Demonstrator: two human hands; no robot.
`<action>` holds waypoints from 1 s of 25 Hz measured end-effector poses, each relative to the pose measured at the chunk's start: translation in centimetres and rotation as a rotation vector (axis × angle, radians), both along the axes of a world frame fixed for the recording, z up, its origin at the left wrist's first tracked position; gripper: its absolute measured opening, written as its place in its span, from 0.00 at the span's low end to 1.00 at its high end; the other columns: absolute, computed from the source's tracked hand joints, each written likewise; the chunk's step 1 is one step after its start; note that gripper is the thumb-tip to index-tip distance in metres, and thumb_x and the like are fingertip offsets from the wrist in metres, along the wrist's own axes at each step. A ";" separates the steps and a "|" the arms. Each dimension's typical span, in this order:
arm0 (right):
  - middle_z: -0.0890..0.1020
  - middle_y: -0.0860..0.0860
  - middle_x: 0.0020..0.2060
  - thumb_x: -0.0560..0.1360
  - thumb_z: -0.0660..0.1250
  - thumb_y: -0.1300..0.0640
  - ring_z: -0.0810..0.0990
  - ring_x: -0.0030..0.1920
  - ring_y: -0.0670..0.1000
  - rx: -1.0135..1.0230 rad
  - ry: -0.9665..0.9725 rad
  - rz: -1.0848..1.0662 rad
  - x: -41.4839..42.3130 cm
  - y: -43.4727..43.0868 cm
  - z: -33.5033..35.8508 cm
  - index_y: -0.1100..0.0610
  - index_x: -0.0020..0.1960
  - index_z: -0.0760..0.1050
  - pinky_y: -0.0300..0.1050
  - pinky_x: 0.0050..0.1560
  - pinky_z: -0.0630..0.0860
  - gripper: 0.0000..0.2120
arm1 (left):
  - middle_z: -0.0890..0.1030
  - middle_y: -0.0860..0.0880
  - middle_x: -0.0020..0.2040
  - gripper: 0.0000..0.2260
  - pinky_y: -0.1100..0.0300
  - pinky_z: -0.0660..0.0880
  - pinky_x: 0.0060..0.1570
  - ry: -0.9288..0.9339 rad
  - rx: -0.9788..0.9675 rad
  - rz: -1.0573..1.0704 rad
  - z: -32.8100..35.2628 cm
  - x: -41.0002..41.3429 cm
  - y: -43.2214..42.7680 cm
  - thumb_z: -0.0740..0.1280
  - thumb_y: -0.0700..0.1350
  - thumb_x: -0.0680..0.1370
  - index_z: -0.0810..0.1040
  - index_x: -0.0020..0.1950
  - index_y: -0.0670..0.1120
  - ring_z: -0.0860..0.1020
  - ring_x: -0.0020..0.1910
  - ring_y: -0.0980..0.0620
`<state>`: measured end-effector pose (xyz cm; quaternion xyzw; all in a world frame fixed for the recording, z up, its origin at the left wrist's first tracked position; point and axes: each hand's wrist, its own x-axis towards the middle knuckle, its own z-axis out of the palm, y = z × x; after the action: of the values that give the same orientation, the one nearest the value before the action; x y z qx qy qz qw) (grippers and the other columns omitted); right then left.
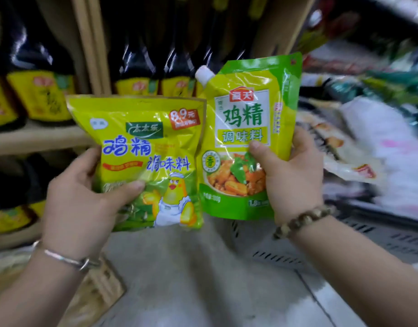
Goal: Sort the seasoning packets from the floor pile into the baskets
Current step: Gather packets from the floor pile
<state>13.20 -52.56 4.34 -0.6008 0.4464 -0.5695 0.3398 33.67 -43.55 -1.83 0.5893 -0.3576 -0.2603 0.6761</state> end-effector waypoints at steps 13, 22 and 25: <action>0.84 0.46 0.37 0.69 0.72 0.62 0.83 0.39 0.47 -0.087 -0.196 -0.085 -6.4 -2.6 11.4 0.52 0.44 0.77 0.52 0.44 0.80 0.07 | 0.85 0.52 0.37 0.16 0.54 0.79 0.26 -0.017 -0.060 -0.156 16.2 -5.4 -6.1 0.73 0.35 0.61 0.82 0.44 0.52 0.83 0.31 0.51; 0.82 0.56 0.49 0.68 0.73 0.65 0.82 0.44 0.59 0.122 0.058 -0.234 -18.5 -13.2 12.0 0.54 0.64 0.70 0.60 0.47 0.79 0.26 | 0.81 0.40 0.45 0.12 0.49 0.79 0.47 0.015 0.091 -0.281 16.9 -16.2 -20.3 0.72 0.30 0.68 0.79 0.50 0.38 0.81 0.43 0.43; 0.79 0.59 0.57 0.68 0.74 0.64 0.80 0.51 0.61 0.218 0.176 -0.336 -20.3 -15.7 10.8 0.55 0.70 0.64 0.60 0.52 0.77 0.34 | 0.76 0.42 0.61 0.23 0.54 0.71 0.61 -0.133 0.263 -0.228 15.4 -18.1 -25.0 0.74 0.38 0.70 0.73 0.64 0.37 0.76 0.60 0.44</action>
<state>-7.14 -68.26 15.18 -0.5251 0.6271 -0.5119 0.2626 15.57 -68.58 13.53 0.6441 -0.4290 -0.3403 0.5341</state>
